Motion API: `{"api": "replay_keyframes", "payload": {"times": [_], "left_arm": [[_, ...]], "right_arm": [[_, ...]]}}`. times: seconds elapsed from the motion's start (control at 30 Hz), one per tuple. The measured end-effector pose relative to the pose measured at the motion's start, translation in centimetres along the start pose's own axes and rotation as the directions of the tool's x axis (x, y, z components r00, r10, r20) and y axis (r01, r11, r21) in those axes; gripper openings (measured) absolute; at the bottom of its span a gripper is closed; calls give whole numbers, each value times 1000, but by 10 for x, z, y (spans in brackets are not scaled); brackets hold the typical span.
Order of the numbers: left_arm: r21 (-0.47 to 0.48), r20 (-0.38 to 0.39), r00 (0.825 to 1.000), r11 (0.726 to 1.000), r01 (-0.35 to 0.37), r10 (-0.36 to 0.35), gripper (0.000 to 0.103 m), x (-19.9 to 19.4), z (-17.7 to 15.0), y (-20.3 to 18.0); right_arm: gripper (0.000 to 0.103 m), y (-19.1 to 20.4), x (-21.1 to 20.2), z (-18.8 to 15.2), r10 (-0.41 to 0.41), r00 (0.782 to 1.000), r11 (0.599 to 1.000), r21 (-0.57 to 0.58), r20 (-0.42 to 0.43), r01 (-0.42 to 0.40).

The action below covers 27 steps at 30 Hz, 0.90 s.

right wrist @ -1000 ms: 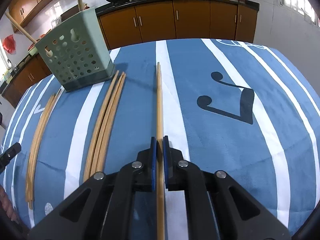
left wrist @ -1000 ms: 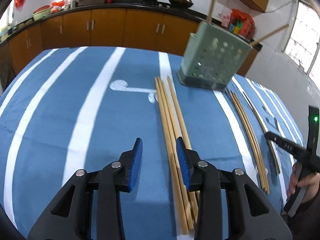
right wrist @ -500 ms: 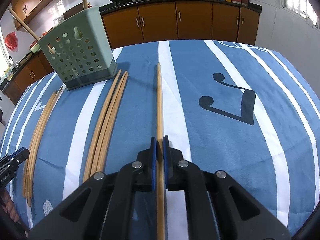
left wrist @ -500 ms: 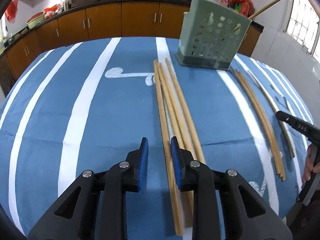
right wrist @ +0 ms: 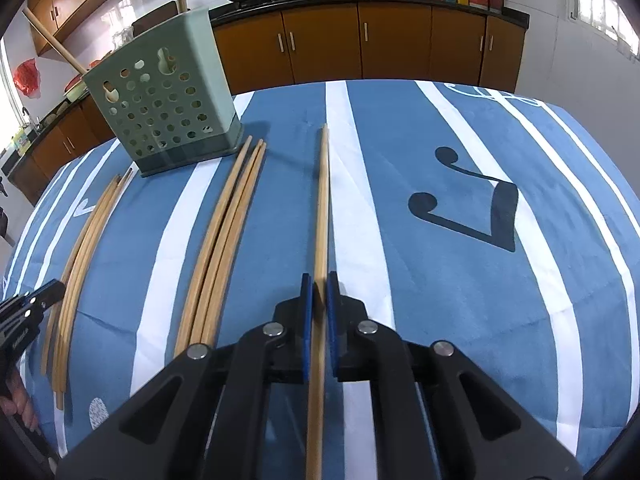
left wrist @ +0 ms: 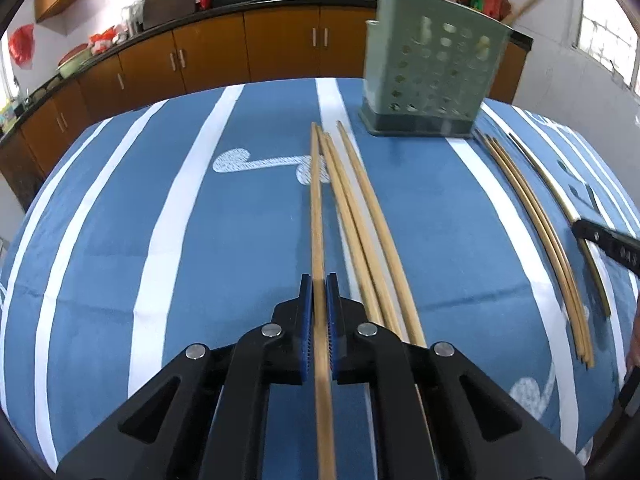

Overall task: Organize utensils
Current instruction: 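Move both tools back down to the loose chopsticks, then grasp another chopstick with the left tool while the right tool grasps one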

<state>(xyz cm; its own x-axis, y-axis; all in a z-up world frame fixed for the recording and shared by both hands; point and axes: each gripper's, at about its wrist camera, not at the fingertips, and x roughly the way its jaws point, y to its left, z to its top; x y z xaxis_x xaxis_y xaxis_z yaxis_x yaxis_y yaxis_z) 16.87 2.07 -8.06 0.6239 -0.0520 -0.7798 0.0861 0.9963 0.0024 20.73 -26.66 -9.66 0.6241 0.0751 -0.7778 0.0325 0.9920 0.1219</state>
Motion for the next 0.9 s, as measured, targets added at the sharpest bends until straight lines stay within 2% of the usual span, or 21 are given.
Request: {"api": "replay_keyframes", "payload": {"times": [0.1,0.3,0.43,0.9], "left_arm": [[-49,0,1000,999,-8,8,7,9,12,14],[-157,5,1000,987,26,-25,7,21,28,40],[-135,24,1000,991,13,-10,8,20,25,36],[-127,21,1000,992,2,1,8,19,25,35]], "right_arm": [[8,4,3,3,-1,1000,1000,-17,1,1],[8,0,10,12,-36,999,999,-9,25,36],[8,-3,12,14,-45,998,999,-2,37,45],[8,-3,14,14,-38,999,999,6,36,38]]}}
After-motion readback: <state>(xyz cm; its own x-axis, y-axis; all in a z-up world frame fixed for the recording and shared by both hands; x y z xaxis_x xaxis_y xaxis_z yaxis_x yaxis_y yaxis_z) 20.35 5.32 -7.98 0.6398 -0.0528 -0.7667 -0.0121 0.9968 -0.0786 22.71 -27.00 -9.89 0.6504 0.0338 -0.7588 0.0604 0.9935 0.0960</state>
